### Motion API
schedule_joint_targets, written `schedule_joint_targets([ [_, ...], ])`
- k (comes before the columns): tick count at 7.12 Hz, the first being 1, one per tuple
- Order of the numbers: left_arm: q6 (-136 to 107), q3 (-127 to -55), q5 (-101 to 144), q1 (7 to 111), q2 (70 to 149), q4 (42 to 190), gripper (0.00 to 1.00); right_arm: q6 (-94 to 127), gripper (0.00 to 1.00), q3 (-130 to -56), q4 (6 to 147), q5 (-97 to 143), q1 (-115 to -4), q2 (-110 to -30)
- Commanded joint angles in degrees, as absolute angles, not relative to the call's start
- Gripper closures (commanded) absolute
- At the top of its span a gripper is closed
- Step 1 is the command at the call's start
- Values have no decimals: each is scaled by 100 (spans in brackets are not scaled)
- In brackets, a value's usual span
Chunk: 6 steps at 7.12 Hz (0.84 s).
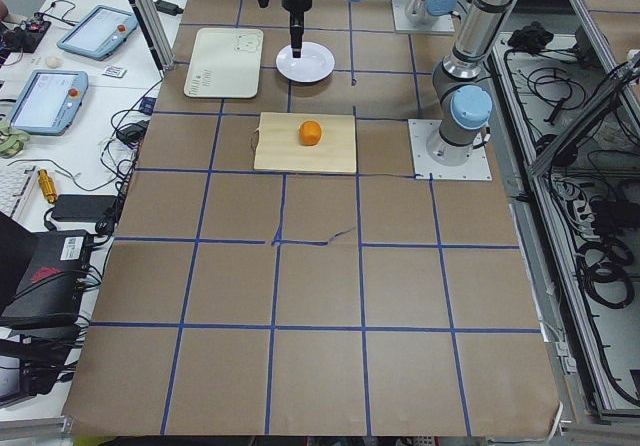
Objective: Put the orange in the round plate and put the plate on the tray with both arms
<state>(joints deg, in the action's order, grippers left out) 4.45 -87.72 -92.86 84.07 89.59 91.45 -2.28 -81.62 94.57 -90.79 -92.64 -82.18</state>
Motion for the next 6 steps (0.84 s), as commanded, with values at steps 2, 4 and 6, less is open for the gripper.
schedule_joint_targets([
  [2,501,-8763,-9343,8367,8877,9193,0,-220,0,-8165,9448,-9079,-9264,-8218],
  [4,501,-8780,-9343,8271,9061,9123,0,-220,0,-8165,9448,-9079,-9264,-8218],
  [6,519,-9077,-9256,8052,9289,9088,0,-220,0,-8174,9448,-9079,-9264,-8218],
])
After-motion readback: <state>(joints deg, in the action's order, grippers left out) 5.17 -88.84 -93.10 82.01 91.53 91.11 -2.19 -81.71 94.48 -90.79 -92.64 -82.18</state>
